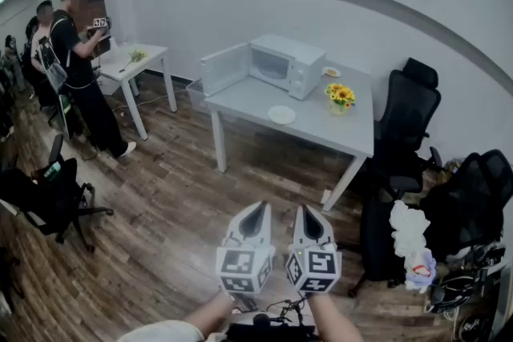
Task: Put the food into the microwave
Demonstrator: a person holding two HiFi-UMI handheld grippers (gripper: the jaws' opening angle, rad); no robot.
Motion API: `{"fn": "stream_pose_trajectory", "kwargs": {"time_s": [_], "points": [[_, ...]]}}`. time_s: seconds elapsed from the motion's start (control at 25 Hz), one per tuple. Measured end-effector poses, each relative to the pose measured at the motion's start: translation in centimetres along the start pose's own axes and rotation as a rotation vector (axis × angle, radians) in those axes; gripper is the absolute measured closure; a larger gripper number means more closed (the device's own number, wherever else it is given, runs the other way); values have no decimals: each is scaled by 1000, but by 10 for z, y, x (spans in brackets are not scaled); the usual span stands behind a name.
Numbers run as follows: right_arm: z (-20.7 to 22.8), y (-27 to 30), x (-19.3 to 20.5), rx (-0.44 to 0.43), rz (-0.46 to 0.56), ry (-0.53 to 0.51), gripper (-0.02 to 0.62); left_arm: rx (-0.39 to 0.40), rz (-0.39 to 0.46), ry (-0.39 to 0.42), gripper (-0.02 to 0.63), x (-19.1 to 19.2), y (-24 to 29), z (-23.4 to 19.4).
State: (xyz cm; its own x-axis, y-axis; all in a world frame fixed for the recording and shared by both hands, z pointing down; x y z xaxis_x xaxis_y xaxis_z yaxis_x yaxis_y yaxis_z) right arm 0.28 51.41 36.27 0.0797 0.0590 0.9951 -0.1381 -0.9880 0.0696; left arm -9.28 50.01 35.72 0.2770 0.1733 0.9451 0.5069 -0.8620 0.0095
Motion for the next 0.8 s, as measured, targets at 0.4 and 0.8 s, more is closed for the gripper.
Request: {"fn": "stream_pose_trajectory", "kwargs": {"time_s": [0.4,0.8], "points": [[-6,0,-5,-14,48,41,592,3,-6,-1,597,-4,-4,1],[-28,20,0,29,41,37,589,22,-24,7,597,-8,0,-35]]}}
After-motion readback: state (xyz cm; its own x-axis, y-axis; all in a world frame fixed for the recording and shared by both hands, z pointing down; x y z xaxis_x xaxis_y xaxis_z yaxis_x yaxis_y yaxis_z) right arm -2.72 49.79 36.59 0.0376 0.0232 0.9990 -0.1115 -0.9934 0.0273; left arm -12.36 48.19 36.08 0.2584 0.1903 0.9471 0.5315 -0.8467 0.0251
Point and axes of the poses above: the fingertips, and each gripper's own axes: y forward along the fingers, z to its right, x out of its underside, the point moved 1 cm from there along -y, backward along the fingers, and after that the axes turned 8 degrees about -y, right-handed, at the moved point
